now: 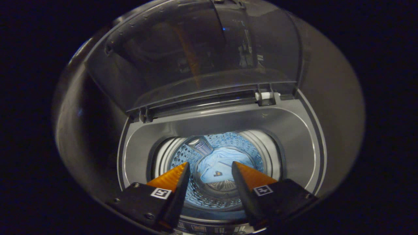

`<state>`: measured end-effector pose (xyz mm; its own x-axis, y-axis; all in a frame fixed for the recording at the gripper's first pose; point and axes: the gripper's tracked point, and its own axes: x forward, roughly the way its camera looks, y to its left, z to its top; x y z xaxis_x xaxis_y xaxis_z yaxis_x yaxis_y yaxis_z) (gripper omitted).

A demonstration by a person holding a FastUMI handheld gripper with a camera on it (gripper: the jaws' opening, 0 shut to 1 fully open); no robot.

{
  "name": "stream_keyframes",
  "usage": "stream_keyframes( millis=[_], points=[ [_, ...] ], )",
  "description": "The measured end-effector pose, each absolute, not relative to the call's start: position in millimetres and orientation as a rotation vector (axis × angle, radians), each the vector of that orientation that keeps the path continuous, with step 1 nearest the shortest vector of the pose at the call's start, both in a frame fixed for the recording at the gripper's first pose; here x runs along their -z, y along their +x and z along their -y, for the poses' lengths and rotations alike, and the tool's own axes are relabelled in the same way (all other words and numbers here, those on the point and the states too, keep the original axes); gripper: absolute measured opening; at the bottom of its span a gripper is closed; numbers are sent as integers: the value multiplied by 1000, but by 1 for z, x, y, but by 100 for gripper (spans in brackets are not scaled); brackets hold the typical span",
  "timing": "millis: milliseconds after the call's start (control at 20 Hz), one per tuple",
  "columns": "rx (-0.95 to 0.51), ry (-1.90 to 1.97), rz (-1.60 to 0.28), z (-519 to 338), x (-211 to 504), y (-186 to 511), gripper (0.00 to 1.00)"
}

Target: Put the clothes into the washing machine and then close the washing machine lid.

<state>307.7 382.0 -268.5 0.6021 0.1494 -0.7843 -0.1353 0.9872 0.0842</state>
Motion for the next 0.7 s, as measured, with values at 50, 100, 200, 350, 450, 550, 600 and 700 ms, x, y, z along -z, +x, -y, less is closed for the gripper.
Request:
stream_keyframes(
  millis=[50,100,200,350,450,550,600,700],
  points=[
    [-168,18,-907,-383,266,302,82],
    [-167,20,-903,-382,261,295,89],
    [-168,23,-897,-382,253,284,98],
    [-178,32,-872,-383,232,267,98],
    [-186,35,-848,-383,216,260,98],
    [-196,38,-813,-383,198,257,98],
    [-198,39,-797,-383,190,254,98],
    [-211,47,-768,-385,171,248,98]
  ],
)
